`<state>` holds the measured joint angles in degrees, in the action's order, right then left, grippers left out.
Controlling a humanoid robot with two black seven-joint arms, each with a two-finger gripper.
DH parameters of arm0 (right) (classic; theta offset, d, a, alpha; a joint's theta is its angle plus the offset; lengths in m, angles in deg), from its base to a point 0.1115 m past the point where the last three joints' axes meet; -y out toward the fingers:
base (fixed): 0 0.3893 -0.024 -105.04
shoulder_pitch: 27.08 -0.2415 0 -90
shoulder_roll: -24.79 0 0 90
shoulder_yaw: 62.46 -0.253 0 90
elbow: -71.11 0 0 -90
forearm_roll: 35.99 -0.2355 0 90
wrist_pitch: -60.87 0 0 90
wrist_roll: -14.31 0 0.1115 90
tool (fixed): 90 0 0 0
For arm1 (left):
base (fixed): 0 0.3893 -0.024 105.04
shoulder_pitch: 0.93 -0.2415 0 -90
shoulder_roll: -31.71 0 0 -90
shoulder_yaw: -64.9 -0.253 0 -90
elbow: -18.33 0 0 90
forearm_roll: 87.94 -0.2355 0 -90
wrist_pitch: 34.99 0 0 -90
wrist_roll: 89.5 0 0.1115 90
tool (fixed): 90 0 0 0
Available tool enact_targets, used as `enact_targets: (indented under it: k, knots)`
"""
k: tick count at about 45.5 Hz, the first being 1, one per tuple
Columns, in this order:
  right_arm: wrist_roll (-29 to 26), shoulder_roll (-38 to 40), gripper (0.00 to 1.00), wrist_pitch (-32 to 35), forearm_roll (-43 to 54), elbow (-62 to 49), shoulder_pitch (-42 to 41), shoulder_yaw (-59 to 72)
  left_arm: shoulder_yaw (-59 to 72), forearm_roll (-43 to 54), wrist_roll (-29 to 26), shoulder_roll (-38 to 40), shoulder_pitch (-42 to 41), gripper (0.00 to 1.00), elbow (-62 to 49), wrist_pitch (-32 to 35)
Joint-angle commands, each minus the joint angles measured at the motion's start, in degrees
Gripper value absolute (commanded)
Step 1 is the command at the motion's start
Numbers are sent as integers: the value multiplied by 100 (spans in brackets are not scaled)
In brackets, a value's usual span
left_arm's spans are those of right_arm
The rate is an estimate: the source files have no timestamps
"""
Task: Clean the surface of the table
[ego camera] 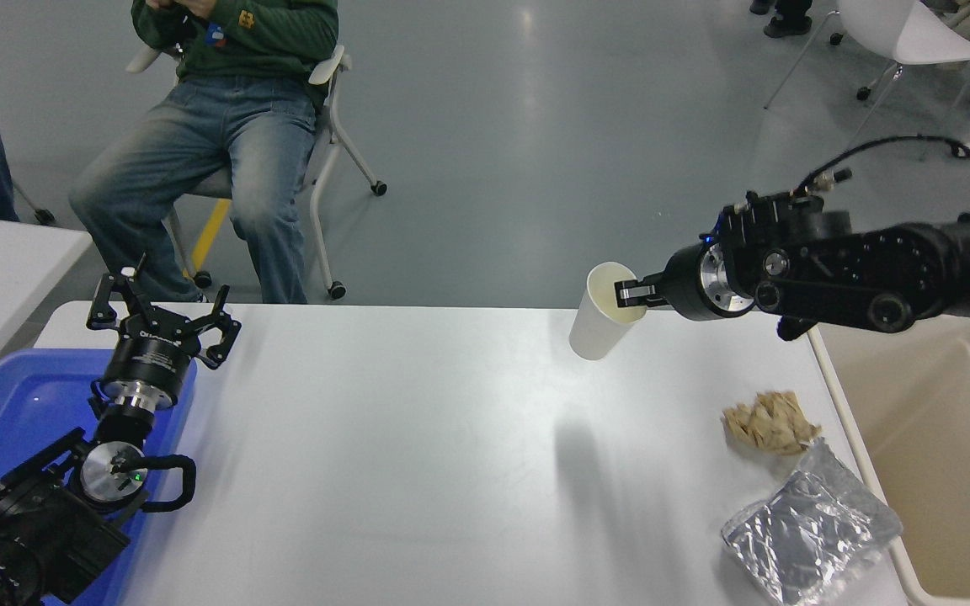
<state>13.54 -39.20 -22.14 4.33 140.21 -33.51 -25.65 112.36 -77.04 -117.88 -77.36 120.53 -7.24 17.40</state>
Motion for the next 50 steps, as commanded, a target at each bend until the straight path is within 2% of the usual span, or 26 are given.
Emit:
enact_targets:
  k: [1,18,39,50]
  knots:
    - [-2,694,0,118,11,630,-491,28,0,0,0,0,0,100,0,0]
    - [6,1898,0,346,283,833,-702,54,0,0,0,0,0,100,0,0]
    - [402,3620,0,443,811,947,-482,19,0,0,0,0,0,100,0,0]
    - [595,4174,0,434,943,789,1,-43,0,0,0,0,0,100,0,0]
